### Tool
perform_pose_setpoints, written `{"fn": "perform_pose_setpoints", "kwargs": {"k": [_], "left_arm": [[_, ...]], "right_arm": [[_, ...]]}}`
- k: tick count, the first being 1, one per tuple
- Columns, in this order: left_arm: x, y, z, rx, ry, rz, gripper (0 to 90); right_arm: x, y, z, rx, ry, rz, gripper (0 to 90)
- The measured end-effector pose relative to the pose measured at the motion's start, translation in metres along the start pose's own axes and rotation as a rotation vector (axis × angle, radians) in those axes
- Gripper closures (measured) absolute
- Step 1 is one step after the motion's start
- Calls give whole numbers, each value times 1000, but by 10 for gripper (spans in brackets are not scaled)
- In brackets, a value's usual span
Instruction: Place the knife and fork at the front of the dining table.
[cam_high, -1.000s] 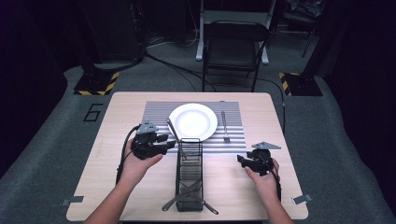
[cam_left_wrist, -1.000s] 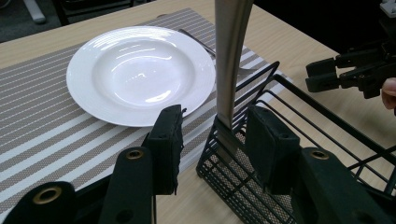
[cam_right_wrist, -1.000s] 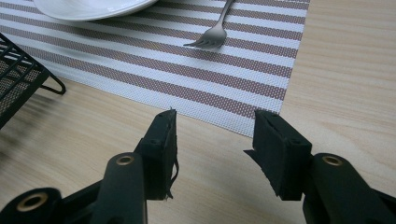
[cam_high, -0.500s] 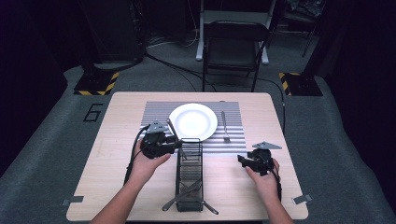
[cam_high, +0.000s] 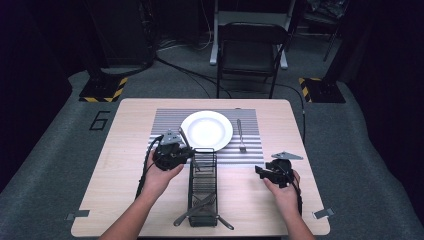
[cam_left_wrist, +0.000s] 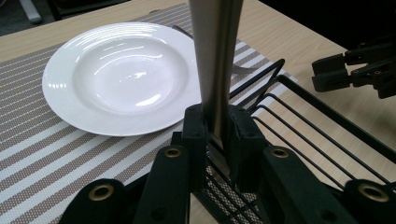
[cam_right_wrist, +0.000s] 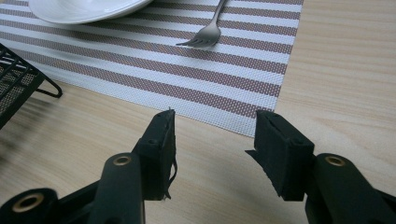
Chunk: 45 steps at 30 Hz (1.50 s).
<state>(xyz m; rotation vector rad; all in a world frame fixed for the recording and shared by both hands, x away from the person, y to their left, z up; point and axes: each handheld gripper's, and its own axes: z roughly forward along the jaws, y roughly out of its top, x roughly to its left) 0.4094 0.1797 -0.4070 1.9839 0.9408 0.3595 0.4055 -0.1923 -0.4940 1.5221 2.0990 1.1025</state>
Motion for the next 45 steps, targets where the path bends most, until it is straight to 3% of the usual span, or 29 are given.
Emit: {"fn": "perform_pose_setpoints", "kwargs": {"k": [9, 15, 31, 45], "left_arm": [[-4, 0, -2, -5, 22, 9, 799], [-11, 0, -4, -1, 50, 53, 815], [-11, 2, -9, 12, 14, 43, 820], [-11, 21, -29, -23, 15, 42, 821]], "right_arm": [[-1, 0, -1, -12, 1, 14, 478], [0, 0, -1, -16, 0, 20, 478], [0, 0, 0, -9, 0, 18, 480], [0, -1, 0, -11, 4, 18, 480]]}}
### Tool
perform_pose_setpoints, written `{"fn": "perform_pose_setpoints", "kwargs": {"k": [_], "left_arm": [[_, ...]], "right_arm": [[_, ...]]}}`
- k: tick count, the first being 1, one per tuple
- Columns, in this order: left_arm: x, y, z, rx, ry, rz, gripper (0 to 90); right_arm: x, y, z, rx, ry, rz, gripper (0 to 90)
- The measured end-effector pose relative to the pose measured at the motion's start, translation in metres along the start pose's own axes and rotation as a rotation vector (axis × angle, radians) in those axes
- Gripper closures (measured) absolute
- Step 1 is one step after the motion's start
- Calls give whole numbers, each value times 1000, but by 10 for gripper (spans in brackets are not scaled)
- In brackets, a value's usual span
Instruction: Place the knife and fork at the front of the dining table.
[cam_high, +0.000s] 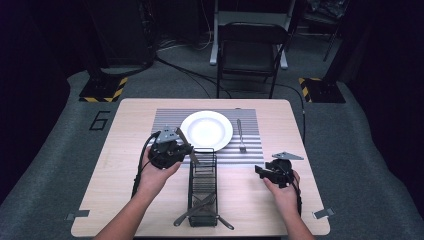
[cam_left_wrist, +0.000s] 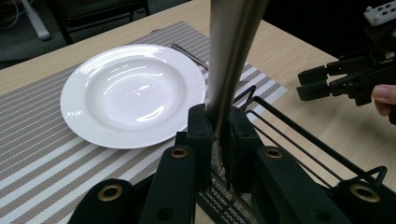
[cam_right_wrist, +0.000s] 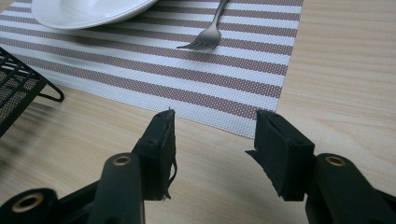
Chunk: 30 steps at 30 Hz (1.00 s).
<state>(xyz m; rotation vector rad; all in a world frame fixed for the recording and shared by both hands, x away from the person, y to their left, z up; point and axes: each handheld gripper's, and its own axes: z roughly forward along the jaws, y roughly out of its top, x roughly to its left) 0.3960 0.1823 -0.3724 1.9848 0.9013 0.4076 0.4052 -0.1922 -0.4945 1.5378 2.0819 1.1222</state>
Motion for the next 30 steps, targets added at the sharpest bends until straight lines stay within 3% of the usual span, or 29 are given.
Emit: {"fn": "perform_pose_setpoints", "kwargs": {"k": [13, 30], "left_arm": [[5, 14, -2, -26, 0, -24, 821], [5, 29, 9, -69, 7, -53, 824]], "right_arm": [[0, 0, -1, -5, 0, 5, 482], [0, 0, 0, -7, 4, 2, 485]]}}
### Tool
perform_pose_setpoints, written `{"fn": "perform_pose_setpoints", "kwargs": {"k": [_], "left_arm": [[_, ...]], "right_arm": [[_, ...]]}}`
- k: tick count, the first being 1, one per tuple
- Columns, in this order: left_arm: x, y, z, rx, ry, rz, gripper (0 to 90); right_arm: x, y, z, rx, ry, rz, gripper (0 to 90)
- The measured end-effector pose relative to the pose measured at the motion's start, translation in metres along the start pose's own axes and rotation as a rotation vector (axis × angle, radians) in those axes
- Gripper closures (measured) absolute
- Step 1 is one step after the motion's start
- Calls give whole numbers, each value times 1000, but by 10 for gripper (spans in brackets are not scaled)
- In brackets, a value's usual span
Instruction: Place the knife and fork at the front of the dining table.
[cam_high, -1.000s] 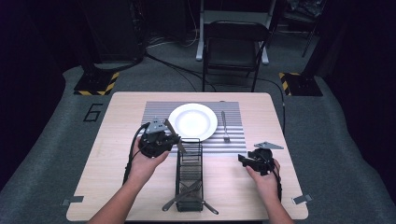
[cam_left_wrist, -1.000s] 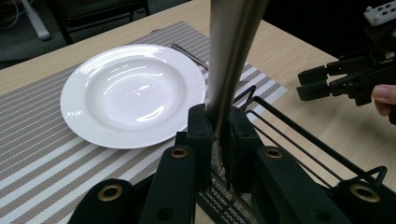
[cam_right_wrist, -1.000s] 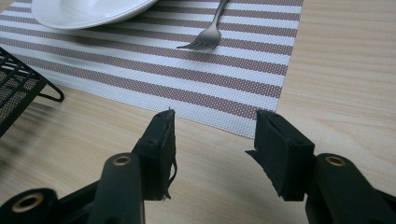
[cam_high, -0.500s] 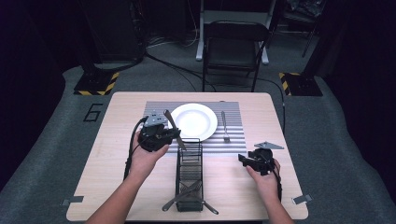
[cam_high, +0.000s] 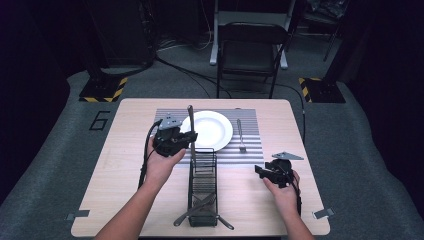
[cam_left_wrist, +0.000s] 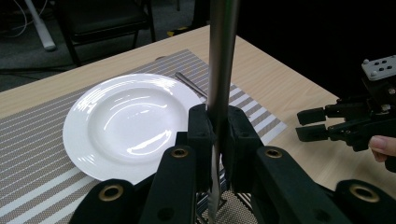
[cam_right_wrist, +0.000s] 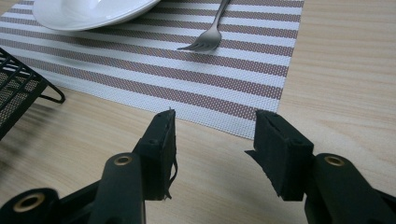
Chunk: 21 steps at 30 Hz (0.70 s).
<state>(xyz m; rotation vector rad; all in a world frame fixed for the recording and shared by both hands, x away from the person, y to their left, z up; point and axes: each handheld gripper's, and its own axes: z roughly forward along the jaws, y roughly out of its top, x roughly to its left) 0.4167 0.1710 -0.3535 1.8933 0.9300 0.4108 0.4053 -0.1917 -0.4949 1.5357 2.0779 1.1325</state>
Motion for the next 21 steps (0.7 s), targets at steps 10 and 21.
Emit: {"fn": "perform_pose_setpoints", "kwargs": {"k": [10, 21], "left_arm": [[-2, 12, -14, -12, -2, 13, 825], [0, 22, -30, -7, -1, 1, 825]], "right_arm": [[0, 0, 0, 3, 2, 1, 485], [1, 0, 1, 4, 4, -1, 485]]}}
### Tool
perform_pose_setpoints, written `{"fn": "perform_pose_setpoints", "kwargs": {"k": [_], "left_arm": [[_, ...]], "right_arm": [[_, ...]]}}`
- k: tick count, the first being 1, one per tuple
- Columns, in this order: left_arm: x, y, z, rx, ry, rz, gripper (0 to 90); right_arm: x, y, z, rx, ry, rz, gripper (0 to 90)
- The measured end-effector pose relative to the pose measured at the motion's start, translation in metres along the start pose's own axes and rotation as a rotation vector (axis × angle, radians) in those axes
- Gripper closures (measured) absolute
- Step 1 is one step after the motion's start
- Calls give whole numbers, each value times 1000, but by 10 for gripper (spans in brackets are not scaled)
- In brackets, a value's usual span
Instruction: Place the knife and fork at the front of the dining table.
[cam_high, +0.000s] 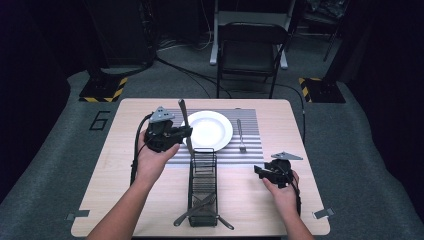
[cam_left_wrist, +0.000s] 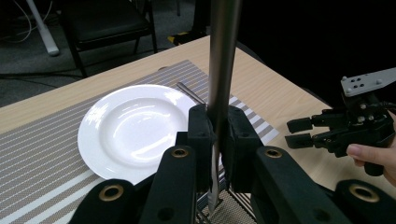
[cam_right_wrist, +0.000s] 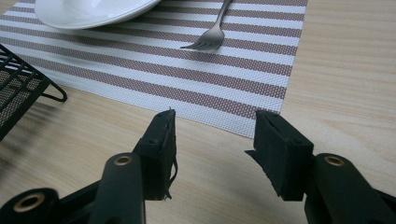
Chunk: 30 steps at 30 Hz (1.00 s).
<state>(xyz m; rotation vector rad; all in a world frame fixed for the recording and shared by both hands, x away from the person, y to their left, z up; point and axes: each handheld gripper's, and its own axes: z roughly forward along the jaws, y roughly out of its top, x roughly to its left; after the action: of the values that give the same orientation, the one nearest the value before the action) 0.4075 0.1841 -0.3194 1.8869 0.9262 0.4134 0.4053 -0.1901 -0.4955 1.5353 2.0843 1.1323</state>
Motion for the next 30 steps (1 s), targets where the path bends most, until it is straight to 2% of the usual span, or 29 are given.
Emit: {"fn": "perform_pose_setpoints", "kwargs": {"k": [3, 11, 15, 30], "left_arm": [[0, 3, -5, -6, 1, -6, 825], [1, 9, -17, -23, 10, 8, 825], [4, 9, -19, -15, 20, 7, 825], [28, -13, -13, 13, 70, -41, 826]], "right_arm": [[0, 0, 0, 4, -1, 3, 485], [1, 0, 0, 1, 1, 3, 485], [1, 0, 0, 2, 1, 2, 485], [1, -1, 1, 5, 2, -2, 486]]}}
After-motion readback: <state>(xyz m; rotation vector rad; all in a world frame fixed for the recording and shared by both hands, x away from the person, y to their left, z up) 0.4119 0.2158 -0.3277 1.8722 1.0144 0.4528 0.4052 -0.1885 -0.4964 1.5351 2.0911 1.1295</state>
